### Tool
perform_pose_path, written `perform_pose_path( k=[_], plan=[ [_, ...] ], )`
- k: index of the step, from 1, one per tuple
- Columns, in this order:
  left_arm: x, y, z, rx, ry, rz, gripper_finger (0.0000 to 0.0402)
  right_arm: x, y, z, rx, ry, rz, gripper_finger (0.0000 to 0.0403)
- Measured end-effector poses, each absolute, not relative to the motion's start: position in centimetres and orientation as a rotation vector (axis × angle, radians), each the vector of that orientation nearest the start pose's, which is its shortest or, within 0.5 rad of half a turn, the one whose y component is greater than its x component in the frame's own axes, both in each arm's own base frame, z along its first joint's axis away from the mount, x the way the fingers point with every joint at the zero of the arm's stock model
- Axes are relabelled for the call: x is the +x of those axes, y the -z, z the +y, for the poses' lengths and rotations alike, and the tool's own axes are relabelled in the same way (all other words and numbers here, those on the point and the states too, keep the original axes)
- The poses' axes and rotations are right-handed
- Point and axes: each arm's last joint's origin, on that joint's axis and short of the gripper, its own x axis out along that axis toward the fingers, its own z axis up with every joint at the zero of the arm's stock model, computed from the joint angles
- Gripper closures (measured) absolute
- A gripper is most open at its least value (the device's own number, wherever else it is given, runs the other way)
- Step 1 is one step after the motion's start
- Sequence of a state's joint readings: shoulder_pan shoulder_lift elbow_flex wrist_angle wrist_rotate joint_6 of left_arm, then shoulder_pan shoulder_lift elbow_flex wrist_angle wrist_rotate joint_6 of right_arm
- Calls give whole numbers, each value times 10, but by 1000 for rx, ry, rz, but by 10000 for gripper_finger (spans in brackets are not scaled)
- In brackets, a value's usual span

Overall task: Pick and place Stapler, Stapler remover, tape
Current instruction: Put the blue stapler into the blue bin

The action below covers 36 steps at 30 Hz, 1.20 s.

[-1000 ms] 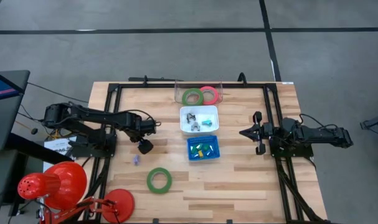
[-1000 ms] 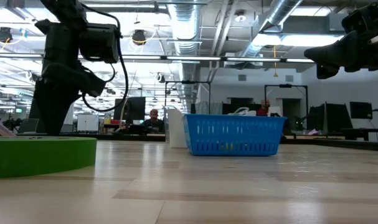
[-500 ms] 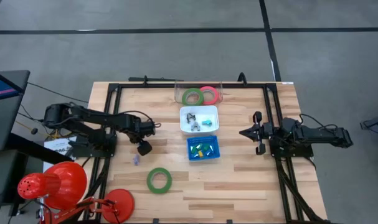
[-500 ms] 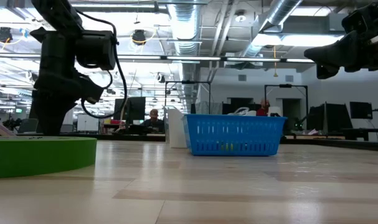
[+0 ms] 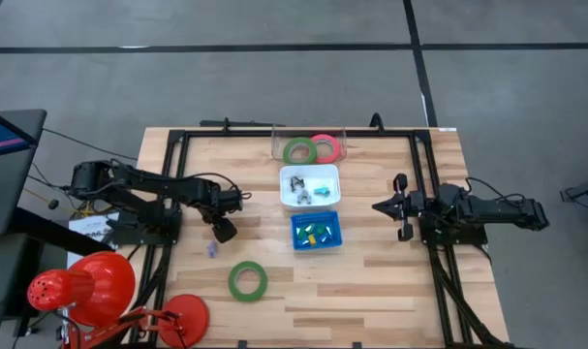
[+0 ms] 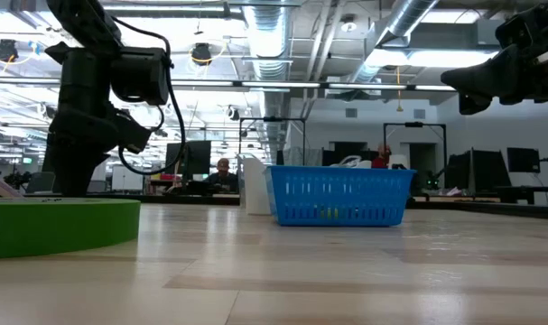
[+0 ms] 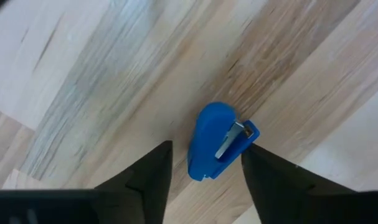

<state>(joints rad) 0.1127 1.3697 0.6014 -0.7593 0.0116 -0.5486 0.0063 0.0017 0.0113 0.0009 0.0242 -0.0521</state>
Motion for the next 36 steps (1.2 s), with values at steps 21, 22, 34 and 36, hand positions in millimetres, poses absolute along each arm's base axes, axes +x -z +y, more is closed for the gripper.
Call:
perform_pose_path(
  k=[21, 22, 34, 36],
  plan=[
    [189, -138, 21, -539, -492, 1463, 300, 97, -167, 0, -52, 18, -10, 402],
    [189, -139, 21, -539, -491, 1462, 302, 97, -167, 0, -52, 18, -10, 402],
    [192, -141, 21, -545, -483, 1444, 311, 97, -167, 0, -52, 18, -10, 402],
    [194, -145, 21, -553, -472, 1427, 312, 97, -167, 0, -52, 18, -10, 402]
  ],
)
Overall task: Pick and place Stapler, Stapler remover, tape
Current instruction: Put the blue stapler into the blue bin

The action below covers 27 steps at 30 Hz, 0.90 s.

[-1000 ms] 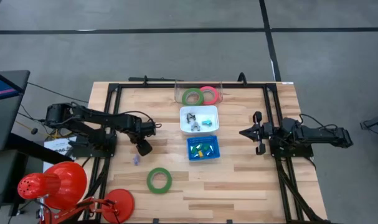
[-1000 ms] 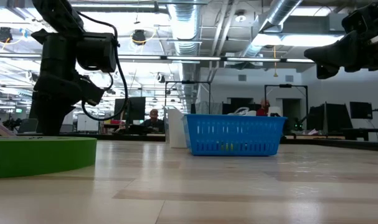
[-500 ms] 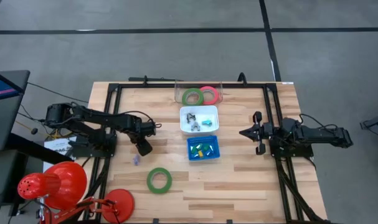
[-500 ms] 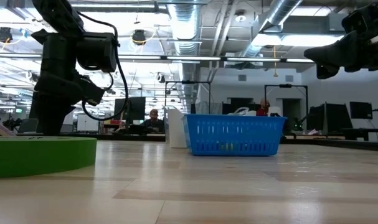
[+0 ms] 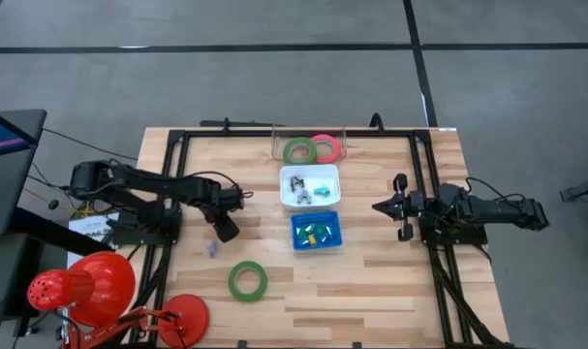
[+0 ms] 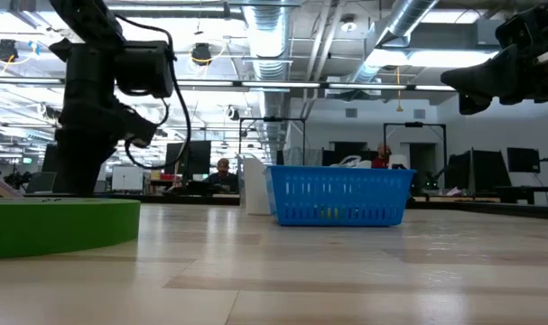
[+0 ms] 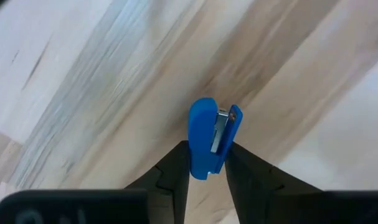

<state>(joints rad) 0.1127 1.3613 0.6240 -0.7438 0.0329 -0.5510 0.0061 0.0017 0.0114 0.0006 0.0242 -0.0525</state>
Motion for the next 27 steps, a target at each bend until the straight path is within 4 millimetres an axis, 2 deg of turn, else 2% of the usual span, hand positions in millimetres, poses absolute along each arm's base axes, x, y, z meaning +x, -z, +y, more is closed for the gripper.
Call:
perform_pose_path(
  k=[12, 22, 27],
  plan=[
    [204, -181, 21, -581, -406, 1258, 312, 97, -167, 0, -52, 18, -10, 402],
    [191, -214, 20, -591, -359, 1072, 312, 97, -167, 0, -52, 19, -10, 402],
    [186, -224, 19, -592, -341, 1007, 312, 97, -167, 0, -52, 18, -10, 402]
  ],
)
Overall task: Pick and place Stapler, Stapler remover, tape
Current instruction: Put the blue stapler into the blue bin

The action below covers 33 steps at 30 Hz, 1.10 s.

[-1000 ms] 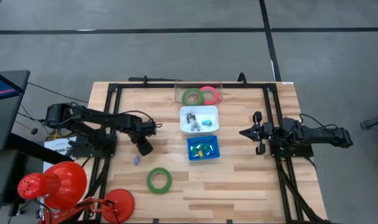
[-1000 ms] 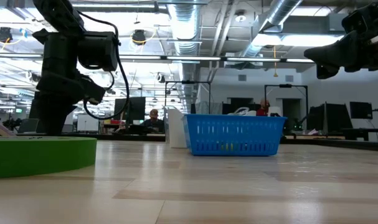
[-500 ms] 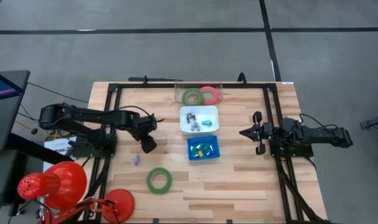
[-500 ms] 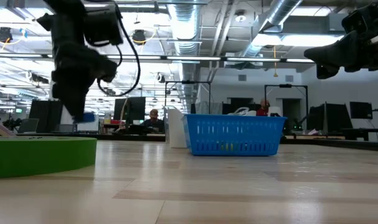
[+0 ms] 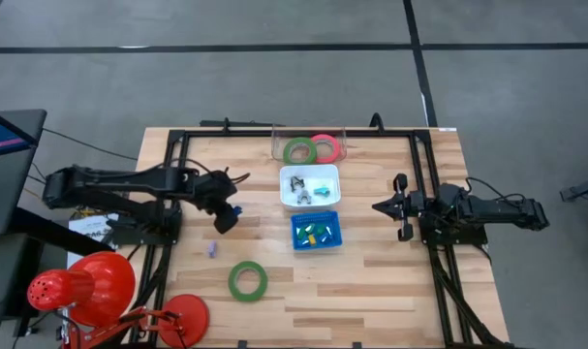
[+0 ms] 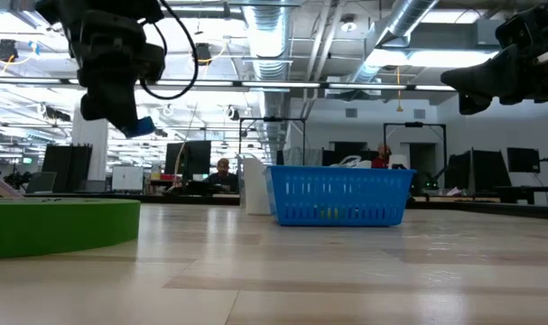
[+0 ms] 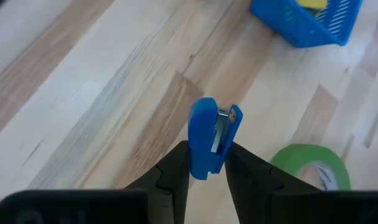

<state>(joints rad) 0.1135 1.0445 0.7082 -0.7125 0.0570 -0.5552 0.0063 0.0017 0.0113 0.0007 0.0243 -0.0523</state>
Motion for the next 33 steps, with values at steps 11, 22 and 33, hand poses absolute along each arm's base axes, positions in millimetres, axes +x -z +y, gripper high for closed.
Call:
perform_pose_path(
  k=[11, 22, 33],
  plan=[
    [187, -232, 20, -598, -315, 921, 312, 97, -167, 0, -52, 19, -10, 402],
    [208, -281, 22, -537, -246, 785, 312, 97, -167, 0, -52, 19, -10, 402],
    [226, -319, 24, -509, -213, 691, 312, 97, -167, 0, -52, 18, -10, 402]
  ],
)
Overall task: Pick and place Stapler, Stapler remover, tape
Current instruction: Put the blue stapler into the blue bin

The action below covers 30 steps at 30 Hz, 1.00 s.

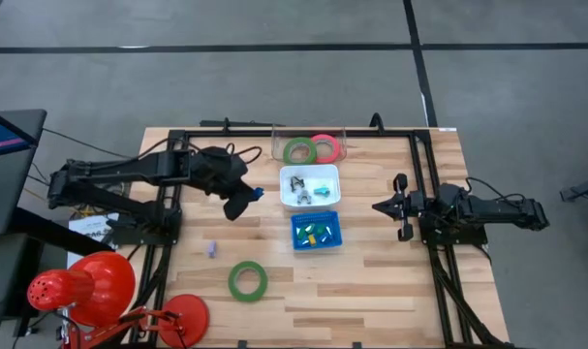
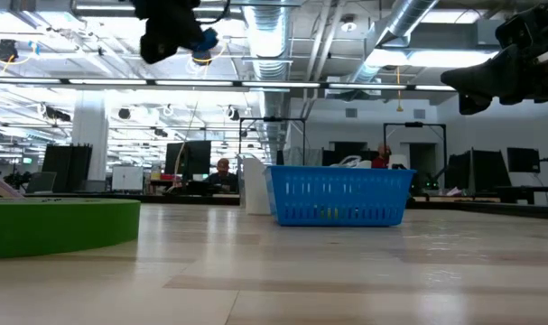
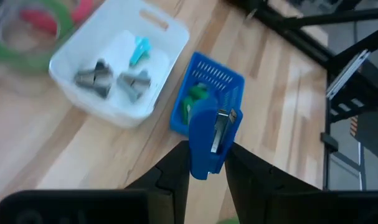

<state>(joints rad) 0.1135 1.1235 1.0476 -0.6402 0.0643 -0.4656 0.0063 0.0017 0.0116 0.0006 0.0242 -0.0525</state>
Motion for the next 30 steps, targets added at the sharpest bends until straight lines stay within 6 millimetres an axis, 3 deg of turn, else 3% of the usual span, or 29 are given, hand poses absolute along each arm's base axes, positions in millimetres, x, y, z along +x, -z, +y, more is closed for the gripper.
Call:
perform_pose_path(
  k=[8, 14, 22, 30],
  plan=[
    [239, -350, 26, -347, -146, 586, 312, 97, -167, 0, -52, 18, -10, 402],
    [250, -360, 27, -220, -103, 530, 312, 97, -167, 0, -52, 19, -11, 402],
    [260, -358, 28, -169, -88, 518, 312, 97, -168, 0, -52, 20, -14, 402],
    [289, -339, 21, -134, 28, 537, 312, 97, -168, 0, -52, 20, -15, 402]
  ],
)
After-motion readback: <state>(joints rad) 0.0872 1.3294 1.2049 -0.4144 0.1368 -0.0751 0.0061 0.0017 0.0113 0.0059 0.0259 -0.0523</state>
